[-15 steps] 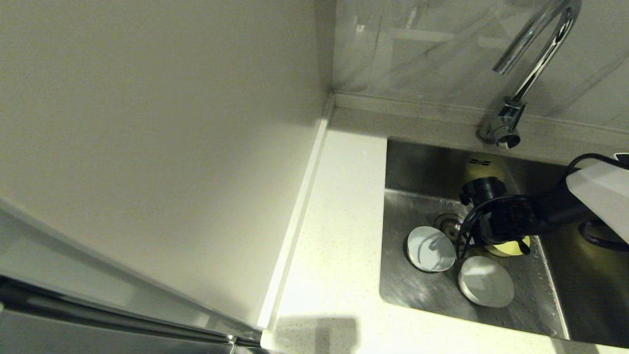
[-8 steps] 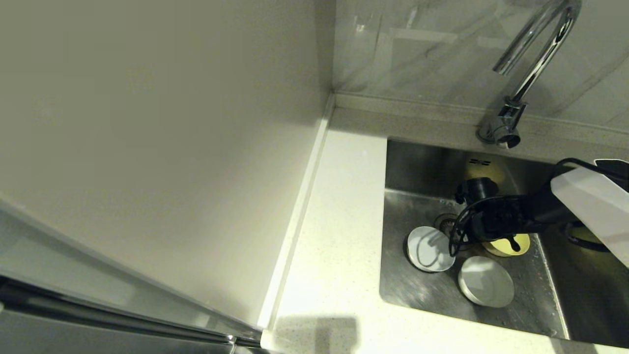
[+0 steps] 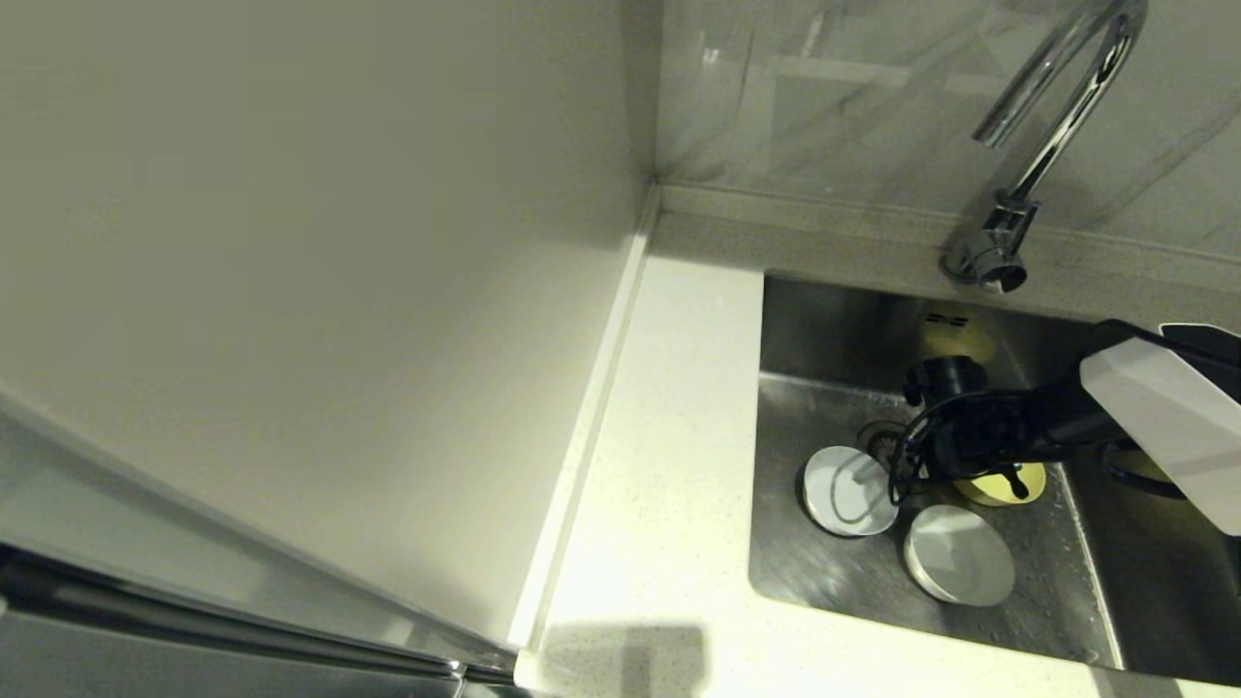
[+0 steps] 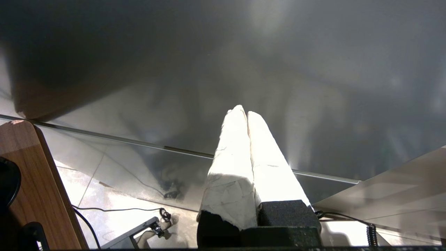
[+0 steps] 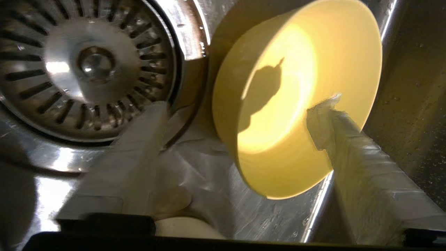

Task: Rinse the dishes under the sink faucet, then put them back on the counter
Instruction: Put a bowl back to the table from the sink

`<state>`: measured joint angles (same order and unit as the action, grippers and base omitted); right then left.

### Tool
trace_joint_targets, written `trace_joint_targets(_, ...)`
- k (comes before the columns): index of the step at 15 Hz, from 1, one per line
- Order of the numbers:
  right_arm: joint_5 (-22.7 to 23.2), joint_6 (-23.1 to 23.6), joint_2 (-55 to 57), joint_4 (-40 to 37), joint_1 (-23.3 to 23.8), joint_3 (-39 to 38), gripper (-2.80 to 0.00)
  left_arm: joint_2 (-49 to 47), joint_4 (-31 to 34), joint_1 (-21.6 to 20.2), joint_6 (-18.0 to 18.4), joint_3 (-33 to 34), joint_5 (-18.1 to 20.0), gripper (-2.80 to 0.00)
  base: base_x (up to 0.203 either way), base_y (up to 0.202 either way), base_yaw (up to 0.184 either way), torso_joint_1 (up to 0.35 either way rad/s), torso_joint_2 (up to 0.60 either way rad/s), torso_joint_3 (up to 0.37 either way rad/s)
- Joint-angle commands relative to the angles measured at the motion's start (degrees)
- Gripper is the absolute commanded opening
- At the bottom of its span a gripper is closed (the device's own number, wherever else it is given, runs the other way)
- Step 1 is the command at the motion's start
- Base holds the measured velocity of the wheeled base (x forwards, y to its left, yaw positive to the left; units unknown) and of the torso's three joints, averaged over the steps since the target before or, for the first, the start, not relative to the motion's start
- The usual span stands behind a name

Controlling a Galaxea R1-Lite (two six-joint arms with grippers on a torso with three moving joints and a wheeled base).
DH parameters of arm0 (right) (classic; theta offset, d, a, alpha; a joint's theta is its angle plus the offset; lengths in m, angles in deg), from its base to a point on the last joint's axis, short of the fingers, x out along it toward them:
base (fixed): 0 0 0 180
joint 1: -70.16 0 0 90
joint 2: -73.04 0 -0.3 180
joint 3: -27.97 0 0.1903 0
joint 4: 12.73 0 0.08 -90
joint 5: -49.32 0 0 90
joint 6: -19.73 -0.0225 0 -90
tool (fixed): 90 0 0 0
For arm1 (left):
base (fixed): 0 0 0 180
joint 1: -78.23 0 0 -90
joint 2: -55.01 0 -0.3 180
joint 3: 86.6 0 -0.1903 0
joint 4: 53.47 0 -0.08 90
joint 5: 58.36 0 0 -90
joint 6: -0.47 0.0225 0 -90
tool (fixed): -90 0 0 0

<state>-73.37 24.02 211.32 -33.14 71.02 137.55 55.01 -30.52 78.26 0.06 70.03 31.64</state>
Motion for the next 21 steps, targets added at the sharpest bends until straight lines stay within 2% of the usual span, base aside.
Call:
trace_joint_targets(1, -0.19, 0.03, 0.41, 0.04, 0.11, 0.1, -2.8, 0.0, -0.02, -0.02, -0.02, 0.18, 0.0, -2.8, 0.0, 0.0, 0.0, 0.0, 0.0, 0.0)
trace_joint_targets(17, -0.28, -1.08, -4.25, 0.66, 0.03, -1.23, -2.8, 0.0, -0.02, -0.02, -0.02, 0.18, 0.0, -2.8, 0.0, 0.0, 0.0, 0.0, 0.0, 0.0)
trace_joint_targets(19, -0.22, -3.22, -8.33, 0.66, 0.02, -4.47, -2.8, 0.0, -0.02, -0.02, -0.02, 0.18, 0.0, -2.8, 0.0, 0.0, 0.0, 0.0, 0.0, 0.0)
trace_joint_targets(21, 0.1, -6.43, -13.97, 0.69, -0.04, -11.06, -2.8, 0.0, -0.02, -0.02, -0.02, 0.18, 0.0, -2.8, 0.0, 0.0, 0.0, 0.0, 0.0, 0.0)
